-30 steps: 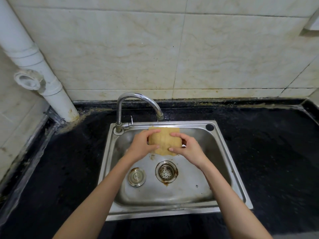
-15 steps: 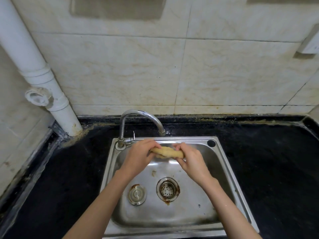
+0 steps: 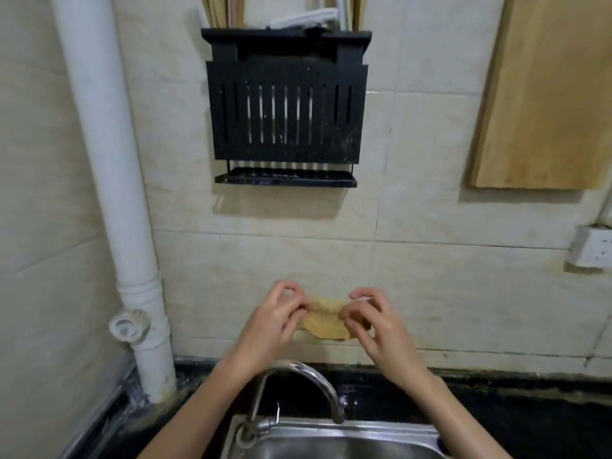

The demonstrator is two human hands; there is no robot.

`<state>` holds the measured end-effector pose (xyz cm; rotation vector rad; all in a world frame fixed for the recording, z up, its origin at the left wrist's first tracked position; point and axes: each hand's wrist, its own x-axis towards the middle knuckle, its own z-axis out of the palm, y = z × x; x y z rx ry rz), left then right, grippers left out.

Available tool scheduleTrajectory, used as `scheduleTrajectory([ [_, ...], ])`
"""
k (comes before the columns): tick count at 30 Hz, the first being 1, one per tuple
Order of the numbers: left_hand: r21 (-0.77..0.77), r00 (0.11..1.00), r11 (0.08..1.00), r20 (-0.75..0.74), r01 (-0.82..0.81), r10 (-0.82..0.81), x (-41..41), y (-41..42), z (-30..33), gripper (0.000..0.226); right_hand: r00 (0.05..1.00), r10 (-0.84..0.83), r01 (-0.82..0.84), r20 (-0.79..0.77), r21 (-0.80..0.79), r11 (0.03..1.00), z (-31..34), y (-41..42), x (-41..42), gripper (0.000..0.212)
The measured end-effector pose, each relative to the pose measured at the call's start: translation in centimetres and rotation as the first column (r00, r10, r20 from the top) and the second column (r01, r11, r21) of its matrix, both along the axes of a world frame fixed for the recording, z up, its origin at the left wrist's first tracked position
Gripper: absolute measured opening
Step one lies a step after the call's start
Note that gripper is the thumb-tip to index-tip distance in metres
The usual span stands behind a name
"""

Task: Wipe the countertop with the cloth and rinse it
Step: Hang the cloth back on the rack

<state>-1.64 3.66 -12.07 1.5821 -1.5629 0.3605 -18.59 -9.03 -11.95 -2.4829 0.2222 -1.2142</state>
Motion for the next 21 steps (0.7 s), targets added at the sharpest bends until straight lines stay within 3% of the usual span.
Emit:
scheduleTrajectory([
  [4, -0.217, 0.976, 0.972, 0.181, -0.084, 0.125, 2.1, -2.1, 7.9, 0.02, 0.985, -0.031, 0.052, 0.168, -0.122, 0.991, 7.7, -2.0, 2.7, 0.011],
  [8, -0.284, 0.939, 0.944, 0.245, -0.167, 0.24, 3.4, -4.3, 14.2, 0.008, 0.966, -0.1, 0.147, 0.24, -0.185, 0.972, 13.8, -3.7, 5.1, 0.013],
  [15, -0.236, 0.884, 0.915, 0.267, -0.326, 0.384, 4.8, -7.8, 17.6, 0.015, 0.957, -0.183, 0.203, 0.226, -0.068, 0.977, 16.9, -5.8, 7.9, 0.016],
  [19, -0.191, 0.92, 0.904, 0.01, -0.383, 0.392, 5.4, -9.9, 17.0, 0.02, 0.957, -0.187, 0.151, 0.22, 0.17, 0.974, 16.6, -6.9, 9.6, 0.017],
  [21, -0.325, 0.857, 0.849, 0.174, -0.416, 0.486, 5.5, -10.5, 15.9, 0.018, 0.942, -0.248, 0.227, 0.226, 0.113, 0.967, 16.1, -7.2, 10.2, 0.019],
])
